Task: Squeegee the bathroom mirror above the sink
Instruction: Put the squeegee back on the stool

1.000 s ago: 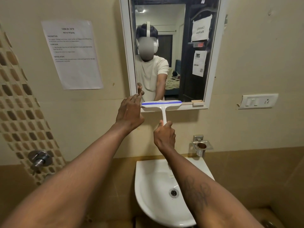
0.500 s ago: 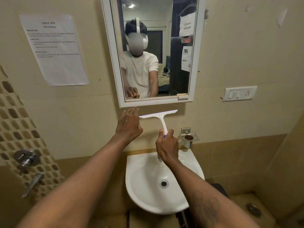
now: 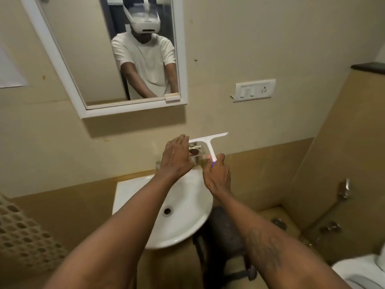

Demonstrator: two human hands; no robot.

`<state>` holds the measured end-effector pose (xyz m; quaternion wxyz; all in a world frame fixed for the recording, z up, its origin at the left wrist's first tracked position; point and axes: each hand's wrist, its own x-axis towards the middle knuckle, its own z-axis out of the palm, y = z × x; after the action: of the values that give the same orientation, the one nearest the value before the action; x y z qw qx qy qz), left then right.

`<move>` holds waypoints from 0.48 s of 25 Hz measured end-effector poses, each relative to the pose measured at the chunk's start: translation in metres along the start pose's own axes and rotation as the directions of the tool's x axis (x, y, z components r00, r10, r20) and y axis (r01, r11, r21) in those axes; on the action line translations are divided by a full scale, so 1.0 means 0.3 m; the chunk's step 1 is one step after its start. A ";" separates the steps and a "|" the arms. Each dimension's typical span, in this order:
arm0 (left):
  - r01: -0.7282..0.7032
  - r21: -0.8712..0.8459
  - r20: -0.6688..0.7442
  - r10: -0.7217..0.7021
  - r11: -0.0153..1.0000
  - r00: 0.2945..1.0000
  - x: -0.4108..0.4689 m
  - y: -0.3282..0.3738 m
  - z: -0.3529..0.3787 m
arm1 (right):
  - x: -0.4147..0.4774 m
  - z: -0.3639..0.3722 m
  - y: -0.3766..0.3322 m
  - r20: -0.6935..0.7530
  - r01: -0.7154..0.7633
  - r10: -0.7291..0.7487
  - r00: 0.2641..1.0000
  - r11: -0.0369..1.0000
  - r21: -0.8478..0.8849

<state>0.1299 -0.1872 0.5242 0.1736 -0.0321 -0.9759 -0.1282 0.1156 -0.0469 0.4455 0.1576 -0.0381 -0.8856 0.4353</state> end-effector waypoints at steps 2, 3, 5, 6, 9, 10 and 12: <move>-0.027 -0.043 0.034 0.028 0.999 0.999 0.021 0.083 0.060 | 0.030 -0.044 0.078 -0.029 -0.031 0.031 0.999 0.999 -0.021; -0.040 -0.060 0.059 0.044 0.997 0.997 0.034 0.124 0.093 | 0.047 -0.063 0.120 -0.038 -0.047 0.046 0.998 0.999 -0.024; -0.070 -0.073 0.096 0.077 0.995 0.992 0.060 0.188 0.150 | 0.080 -0.089 0.188 -0.043 -0.063 0.062 0.997 0.997 -0.034; -0.086 -0.075 0.112 0.094 0.993 0.989 0.073 0.218 0.183 | 0.096 -0.098 0.220 -0.041 -0.069 0.067 0.997 0.997 -0.046; -0.121 -0.117 0.171 0.140 0.986 0.975 0.099 0.288 0.305 | 0.139 -0.098 0.318 -0.063 -0.097 0.091 0.994 0.991 -0.093; -0.118 -0.136 0.187 0.142 0.984 0.972 0.103 0.306 0.354 | 0.149 -0.094 0.352 -0.079 -0.110 0.102 0.992 0.988 -0.106; -0.093 -0.188 0.210 0.133 0.978 0.969 0.102 0.337 0.460 | 0.167 -0.083 0.421 -0.098 -0.132 0.120 0.988 0.983 -0.131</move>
<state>0.0664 -0.0529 0.4338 0.0675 -0.1173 -0.9704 -0.1998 0.0669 0.0603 0.3731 0.1662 -0.1241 -0.9013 0.3803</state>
